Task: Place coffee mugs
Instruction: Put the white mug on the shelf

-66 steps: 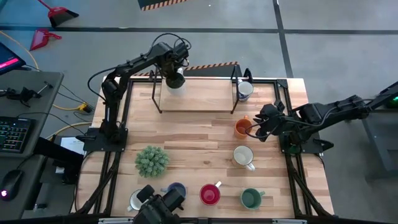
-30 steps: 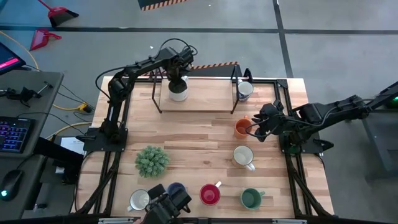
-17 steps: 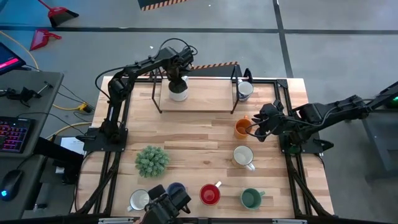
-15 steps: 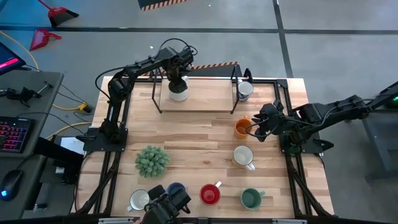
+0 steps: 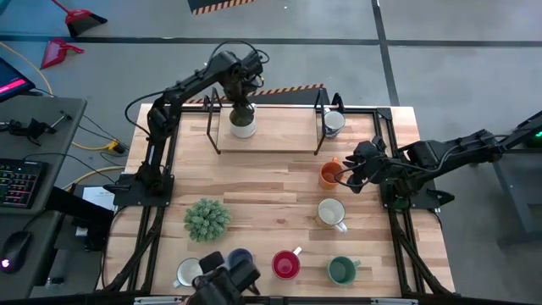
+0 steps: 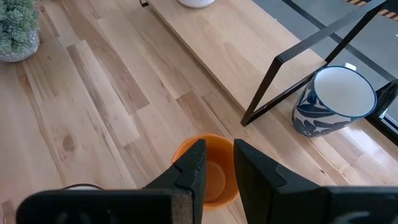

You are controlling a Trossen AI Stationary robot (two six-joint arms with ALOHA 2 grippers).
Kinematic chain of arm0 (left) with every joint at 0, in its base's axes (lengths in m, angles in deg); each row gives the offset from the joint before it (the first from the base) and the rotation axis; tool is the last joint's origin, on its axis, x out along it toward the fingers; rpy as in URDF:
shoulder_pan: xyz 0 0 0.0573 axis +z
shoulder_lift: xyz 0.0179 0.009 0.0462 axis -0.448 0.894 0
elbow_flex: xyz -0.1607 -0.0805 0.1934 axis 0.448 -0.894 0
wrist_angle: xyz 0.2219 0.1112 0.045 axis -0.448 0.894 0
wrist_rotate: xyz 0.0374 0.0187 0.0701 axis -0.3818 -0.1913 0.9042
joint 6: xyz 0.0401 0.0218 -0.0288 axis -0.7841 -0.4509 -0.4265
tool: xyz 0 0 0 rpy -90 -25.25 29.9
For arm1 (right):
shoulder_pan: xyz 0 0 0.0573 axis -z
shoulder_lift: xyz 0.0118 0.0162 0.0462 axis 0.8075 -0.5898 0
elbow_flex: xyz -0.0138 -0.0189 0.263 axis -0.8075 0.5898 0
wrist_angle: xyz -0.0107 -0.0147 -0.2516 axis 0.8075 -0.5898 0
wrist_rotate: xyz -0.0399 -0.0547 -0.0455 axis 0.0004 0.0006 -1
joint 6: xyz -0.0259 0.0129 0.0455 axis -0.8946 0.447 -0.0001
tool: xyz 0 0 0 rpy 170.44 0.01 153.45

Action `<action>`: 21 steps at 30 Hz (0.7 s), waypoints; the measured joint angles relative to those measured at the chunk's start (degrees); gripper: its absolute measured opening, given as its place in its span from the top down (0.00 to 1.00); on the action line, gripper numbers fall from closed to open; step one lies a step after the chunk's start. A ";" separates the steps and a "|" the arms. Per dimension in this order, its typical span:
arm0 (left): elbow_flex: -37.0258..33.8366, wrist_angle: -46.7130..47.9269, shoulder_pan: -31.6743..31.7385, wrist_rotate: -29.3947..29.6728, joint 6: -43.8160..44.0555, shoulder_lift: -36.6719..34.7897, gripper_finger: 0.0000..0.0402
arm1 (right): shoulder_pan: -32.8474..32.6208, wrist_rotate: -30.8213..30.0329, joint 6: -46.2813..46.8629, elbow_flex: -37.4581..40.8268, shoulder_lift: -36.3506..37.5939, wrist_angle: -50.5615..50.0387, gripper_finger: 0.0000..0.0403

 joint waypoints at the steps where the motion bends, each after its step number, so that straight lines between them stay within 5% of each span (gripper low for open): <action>1: 1.56 1.90 -0.28 -0.02 -1.02 0.00 0.64 | 0.00 -0.01 -0.26 0.00 0.00 0.00 0.83; 10: 4.92 4.85 -4.47 -11.18 -9.11 -12.16 0.64 | 0.00 -1.10 -4.92 0.00 0.01 0.03 0.83; 21: -9.32 5.01 -15.83 -15.81 -1.74 -40.50 0.64 | -0.73 -2.49 -8.74 0.00 3.20 2.02 0.83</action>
